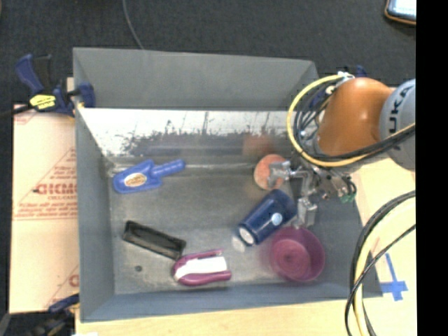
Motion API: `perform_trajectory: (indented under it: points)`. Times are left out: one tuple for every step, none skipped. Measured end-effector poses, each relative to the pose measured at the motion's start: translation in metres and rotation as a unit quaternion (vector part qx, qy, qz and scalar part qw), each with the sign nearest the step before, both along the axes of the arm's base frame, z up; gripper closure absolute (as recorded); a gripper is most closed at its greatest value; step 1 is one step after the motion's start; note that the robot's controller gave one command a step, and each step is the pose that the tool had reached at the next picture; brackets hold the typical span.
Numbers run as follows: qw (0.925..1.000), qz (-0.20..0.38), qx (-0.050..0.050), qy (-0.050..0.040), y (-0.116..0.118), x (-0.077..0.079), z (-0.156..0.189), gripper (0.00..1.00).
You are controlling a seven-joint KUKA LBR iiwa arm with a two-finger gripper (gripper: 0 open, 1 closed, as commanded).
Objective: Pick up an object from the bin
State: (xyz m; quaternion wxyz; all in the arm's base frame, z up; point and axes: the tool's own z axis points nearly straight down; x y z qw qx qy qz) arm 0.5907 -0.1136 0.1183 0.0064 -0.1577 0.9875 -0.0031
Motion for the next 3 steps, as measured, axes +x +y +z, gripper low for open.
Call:
perform_trajectory:
  points:
    - [0.9999,-0.013,0.002,0.0042,0.023,-0.003,-0.017,0.00]
    - [0.9934,0.115,-0.002,-0.0006,0.033,0.008,-0.047,0.00]
    - [0.9973,0.074,0.000,-0.0011,0.034,0.009,-0.047,1.00]
